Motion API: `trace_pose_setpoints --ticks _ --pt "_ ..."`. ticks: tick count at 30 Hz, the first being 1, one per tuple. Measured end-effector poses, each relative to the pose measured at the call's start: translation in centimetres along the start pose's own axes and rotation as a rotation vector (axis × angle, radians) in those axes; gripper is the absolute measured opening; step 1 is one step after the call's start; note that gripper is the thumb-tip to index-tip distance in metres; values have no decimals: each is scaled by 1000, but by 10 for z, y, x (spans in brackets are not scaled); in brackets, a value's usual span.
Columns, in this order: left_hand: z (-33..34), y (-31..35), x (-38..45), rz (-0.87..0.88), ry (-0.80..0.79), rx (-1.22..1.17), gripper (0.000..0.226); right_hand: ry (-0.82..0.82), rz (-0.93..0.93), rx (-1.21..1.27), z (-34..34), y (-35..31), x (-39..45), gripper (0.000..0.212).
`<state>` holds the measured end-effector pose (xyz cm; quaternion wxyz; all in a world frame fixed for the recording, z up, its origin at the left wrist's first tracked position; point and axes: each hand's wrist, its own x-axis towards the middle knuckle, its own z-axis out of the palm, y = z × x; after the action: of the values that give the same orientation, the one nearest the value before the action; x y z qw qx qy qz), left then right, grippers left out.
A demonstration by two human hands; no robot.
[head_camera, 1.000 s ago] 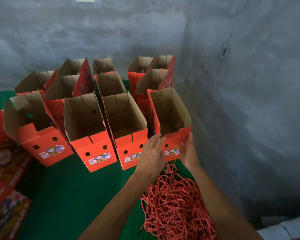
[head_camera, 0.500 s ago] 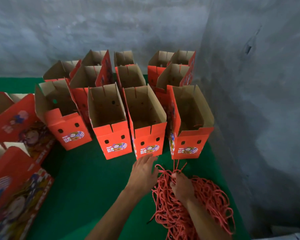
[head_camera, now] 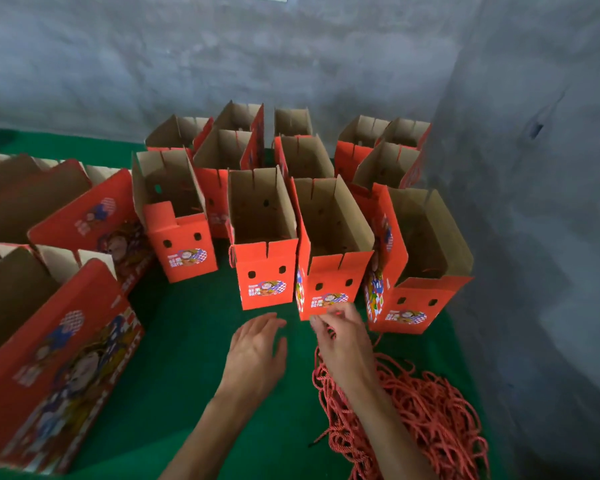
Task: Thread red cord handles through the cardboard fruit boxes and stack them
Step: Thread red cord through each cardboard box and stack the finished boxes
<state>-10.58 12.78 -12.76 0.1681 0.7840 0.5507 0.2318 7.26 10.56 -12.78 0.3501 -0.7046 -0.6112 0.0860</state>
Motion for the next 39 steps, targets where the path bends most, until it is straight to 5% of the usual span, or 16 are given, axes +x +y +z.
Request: trace_pose_setpoints --ticks 4,9,14,18,22,26,33,39 --pt "-44 -16 -6 -3 206 68 32 110 -37 208 3 -51 11 29" --pt "-99 -53 -11 -98 439 322 39 -151 296 816 29 -106 17 36" --pt "-147 -110 -17 -557 350 523 65 -300 415 1131 64 -128 8 19" --pt "-175 -146 -16 -775 259 527 53 -424 594 1313 83 -129 2 24" --pt "-195 -154 -4 -738 241 449 16 -410 646 1221 86 -121 2 22" --pt "-193 -134 7 -573 120 436 20 -369 601 1030 83 -105 1 24" --pt "-152 -71 25 -391 -207 153 39 -263 821 1264 67 -63 -2 22" --pt "-114 -22 37 -292 -510 -74 10 -112 977 1461 44 -14 -19 26"
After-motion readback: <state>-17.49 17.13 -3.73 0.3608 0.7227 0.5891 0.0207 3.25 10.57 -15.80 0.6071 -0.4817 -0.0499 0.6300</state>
